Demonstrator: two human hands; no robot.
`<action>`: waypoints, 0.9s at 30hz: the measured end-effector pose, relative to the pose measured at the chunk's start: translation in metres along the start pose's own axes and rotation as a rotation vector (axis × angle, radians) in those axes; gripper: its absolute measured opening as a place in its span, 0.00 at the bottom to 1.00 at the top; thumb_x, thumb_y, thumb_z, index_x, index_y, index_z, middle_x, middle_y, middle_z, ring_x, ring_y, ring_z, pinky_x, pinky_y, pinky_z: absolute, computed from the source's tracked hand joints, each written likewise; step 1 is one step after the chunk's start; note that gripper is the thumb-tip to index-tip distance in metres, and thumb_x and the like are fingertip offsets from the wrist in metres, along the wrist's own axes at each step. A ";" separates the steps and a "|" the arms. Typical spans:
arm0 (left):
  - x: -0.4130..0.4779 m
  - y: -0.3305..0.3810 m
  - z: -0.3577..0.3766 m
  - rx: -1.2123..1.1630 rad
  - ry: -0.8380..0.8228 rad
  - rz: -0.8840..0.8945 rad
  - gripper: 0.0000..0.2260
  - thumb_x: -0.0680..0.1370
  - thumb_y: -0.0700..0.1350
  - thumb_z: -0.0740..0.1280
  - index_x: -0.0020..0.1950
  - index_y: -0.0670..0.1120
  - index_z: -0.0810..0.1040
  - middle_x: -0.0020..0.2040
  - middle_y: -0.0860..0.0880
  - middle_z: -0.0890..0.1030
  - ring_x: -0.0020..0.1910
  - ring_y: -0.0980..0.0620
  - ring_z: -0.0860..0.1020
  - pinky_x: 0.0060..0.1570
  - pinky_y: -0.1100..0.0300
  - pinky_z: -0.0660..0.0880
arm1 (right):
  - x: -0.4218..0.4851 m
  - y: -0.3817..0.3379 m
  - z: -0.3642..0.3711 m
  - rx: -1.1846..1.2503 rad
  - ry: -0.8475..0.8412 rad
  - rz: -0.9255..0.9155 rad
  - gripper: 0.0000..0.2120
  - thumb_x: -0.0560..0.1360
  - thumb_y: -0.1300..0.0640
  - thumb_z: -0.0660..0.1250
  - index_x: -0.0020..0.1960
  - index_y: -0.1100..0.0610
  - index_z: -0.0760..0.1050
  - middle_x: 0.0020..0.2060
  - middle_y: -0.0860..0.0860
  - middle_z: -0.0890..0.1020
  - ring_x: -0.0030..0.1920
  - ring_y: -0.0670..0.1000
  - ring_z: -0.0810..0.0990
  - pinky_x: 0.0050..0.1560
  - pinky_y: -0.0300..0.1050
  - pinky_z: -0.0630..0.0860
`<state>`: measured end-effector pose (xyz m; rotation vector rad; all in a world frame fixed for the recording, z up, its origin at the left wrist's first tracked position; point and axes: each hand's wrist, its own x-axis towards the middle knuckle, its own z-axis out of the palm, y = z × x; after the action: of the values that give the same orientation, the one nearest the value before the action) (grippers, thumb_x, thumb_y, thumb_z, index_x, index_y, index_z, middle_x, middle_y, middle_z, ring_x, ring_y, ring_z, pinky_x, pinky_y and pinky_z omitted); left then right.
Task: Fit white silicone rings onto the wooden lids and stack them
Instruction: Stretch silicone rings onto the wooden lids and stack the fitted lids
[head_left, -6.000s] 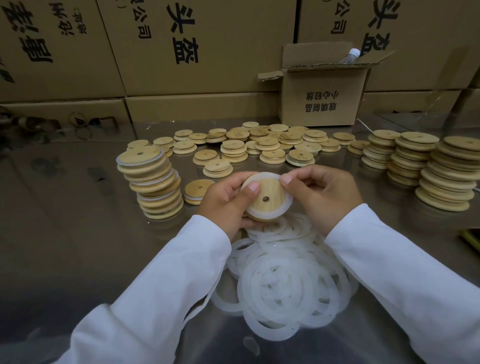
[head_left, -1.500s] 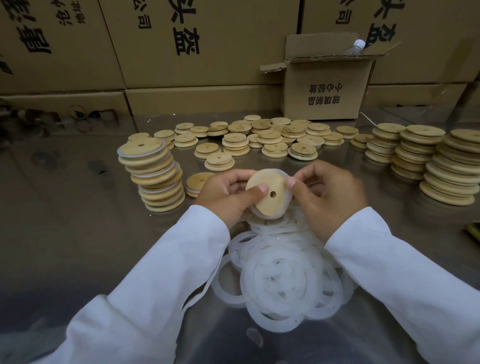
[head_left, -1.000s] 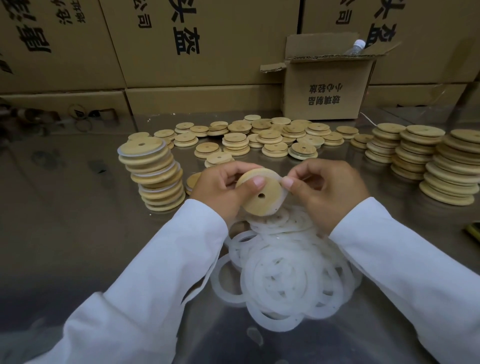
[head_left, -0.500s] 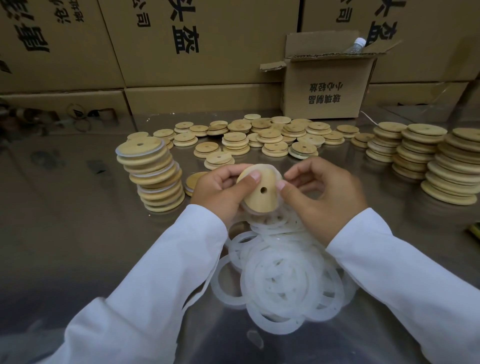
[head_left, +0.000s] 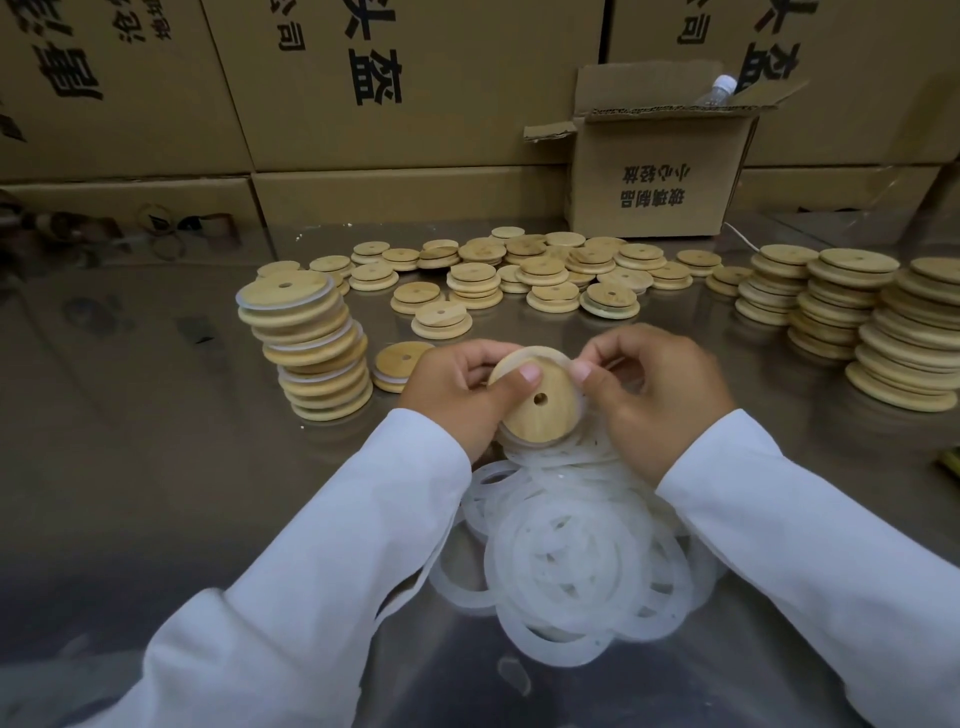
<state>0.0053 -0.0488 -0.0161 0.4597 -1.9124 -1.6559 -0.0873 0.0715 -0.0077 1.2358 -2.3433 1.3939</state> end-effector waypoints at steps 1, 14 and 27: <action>0.000 0.000 0.000 0.044 0.011 0.032 0.06 0.74 0.39 0.69 0.42 0.51 0.80 0.41 0.48 0.83 0.44 0.50 0.82 0.48 0.54 0.78 | 0.000 0.001 0.001 -0.002 -0.012 0.019 0.10 0.73 0.58 0.67 0.35 0.48 0.73 0.38 0.45 0.77 0.36 0.42 0.74 0.34 0.24 0.66; 0.002 0.002 -0.003 0.091 0.005 0.111 0.08 0.73 0.39 0.69 0.43 0.53 0.79 0.42 0.51 0.82 0.45 0.52 0.80 0.47 0.58 0.77 | 0.007 0.003 0.001 0.058 -0.007 0.103 0.10 0.74 0.57 0.66 0.34 0.50 0.73 0.42 0.40 0.69 0.39 0.41 0.72 0.37 0.20 0.64; 0.004 -0.002 -0.004 -0.213 0.072 -0.086 0.04 0.73 0.40 0.69 0.46 0.47 0.81 0.43 0.43 0.84 0.47 0.41 0.82 0.46 0.44 0.79 | -0.001 -0.001 0.003 0.122 0.054 0.062 0.06 0.70 0.54 0.70 0.36 0.47 0.75 0.39 0.43 0.76 0.39 0.42 0.76 0.39 0.28 0.69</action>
<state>0.0040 -0.0547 -0.0173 0.5142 -1.6629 -1.8487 -0.0853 0.0701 -0.0093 1.1487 -2.3101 1.5908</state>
